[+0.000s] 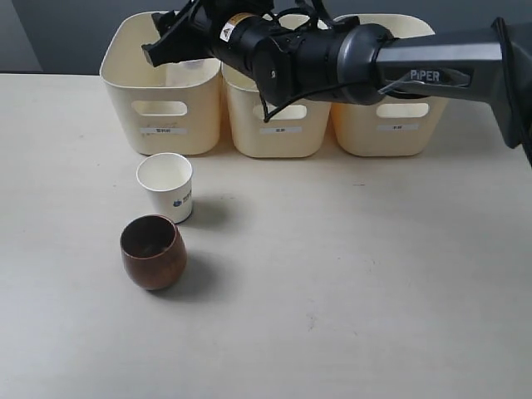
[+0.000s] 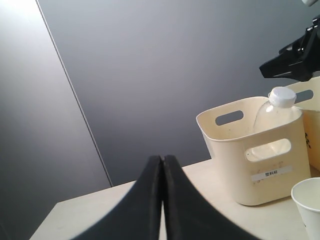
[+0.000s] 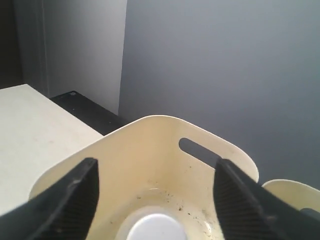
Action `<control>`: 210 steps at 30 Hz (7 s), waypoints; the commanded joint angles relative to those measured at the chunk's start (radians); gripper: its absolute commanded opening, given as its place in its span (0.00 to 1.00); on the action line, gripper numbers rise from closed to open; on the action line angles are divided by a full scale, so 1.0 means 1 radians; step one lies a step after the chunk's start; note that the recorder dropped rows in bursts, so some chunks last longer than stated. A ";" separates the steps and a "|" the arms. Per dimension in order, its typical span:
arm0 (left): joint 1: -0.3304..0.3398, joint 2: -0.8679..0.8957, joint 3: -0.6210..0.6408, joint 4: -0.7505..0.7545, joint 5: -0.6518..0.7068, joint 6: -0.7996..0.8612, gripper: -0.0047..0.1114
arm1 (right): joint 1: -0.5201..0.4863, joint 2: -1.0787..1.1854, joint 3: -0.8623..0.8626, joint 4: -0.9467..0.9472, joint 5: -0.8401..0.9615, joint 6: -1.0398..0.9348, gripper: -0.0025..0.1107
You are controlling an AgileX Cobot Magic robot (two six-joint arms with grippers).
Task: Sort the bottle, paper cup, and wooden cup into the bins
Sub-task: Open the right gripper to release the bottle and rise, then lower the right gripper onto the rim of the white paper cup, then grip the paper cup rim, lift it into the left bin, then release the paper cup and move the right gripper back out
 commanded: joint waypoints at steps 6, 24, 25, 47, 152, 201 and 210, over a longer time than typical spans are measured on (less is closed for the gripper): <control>-0.001 -0.002 0.002 0.000 -0.005 -0.002 0.04 | 0.028 -0.083 -0.004 -0.097 0.142 -0.011 0.46; -0.001 -0.002 0.002 0.000 -0.005 -0.002 0.04 | 0.245 -0.237 0.006 -0.372 0.588 -0.017 0.27; -0.001 -0.002 0.002 0.000 -0.005 -0.002 0.04 | 0.245 -0.238 0.006 -0.372 0.617 -0.017 0.27; -0.001 -0.002 0.002 0.000 -0.005 -0.002 0.04 | 0.248 -0.160 0.019 -0.096 0.935 -0.411 0.27; -0.001 -0.002 0.002 0.000 -0.005 -0.002 0.04 | 0.155 0.047 -0.005 0.080 0.630 -0.407 0.02; -0.001 -0.002 0.002 0.000 -0.005 -0.002 0.04 | 0.042 -0.130 0.037 -1.430 0.719 0.945 0.02; -0.001 -0.002 0.002 0.000 -0.005 -0.002 0.04 | 0.025 -0.059 0.037 -1.605 0.775 1.141 0.02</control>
